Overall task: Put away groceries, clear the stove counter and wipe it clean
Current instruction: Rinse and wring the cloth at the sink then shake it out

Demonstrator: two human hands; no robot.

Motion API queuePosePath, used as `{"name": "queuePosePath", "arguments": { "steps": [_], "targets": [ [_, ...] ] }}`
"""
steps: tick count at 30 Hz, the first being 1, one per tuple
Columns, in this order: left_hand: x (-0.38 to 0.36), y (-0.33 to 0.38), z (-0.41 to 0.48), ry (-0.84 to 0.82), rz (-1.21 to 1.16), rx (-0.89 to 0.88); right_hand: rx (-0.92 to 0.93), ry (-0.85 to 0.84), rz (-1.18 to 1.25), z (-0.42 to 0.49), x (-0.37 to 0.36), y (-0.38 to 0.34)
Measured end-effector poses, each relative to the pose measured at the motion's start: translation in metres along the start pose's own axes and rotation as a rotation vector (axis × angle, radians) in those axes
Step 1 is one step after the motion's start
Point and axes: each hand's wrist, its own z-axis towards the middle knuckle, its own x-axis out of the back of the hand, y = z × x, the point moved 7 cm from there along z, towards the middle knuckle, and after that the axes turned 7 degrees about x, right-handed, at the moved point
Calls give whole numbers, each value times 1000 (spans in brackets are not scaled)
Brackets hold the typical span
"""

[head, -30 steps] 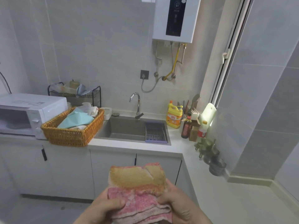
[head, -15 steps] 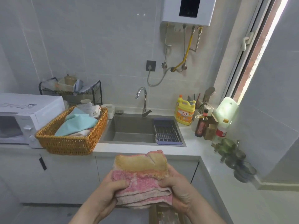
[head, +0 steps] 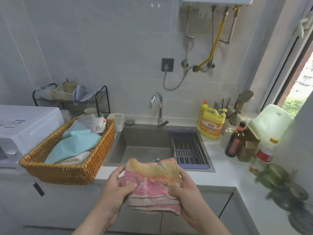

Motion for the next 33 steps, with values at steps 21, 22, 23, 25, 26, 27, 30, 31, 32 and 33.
{"name": "queuePosePath", "arguments": {
  "steps": [21,22,23,25,26,27,30,31,32,33],
  "targets": [
    [23,46,211,-132,-178,146,31,88,-214,217,14,-12],
    [23,45,226,-166,-256,207,18,98,-205,231,15,-10],
    [22,43,240,-186,-322,282,5,110,-205,246,16,-8],
    [21,33,266,-166,-391,461,-12,131,-248,277,19,-6],
    [23,28,282,-134,-394,523,-18,145,-280,291,21,-5],
    [23,26,296,-127,-366,550,-23,166,-312,306,23,-4],
    [23,22,332,-121,-384,592,-34,241,-380,343,31,-1],
    [18,21,343,-124,-386,608,-46,267,-389,352,35,1],
    [17,19,356,-110,-399,620,-63,289,-392,360,40,3],
    [18,20,368,-103,-405,606,-82,305,-384,367,43,3]
  ]
}}
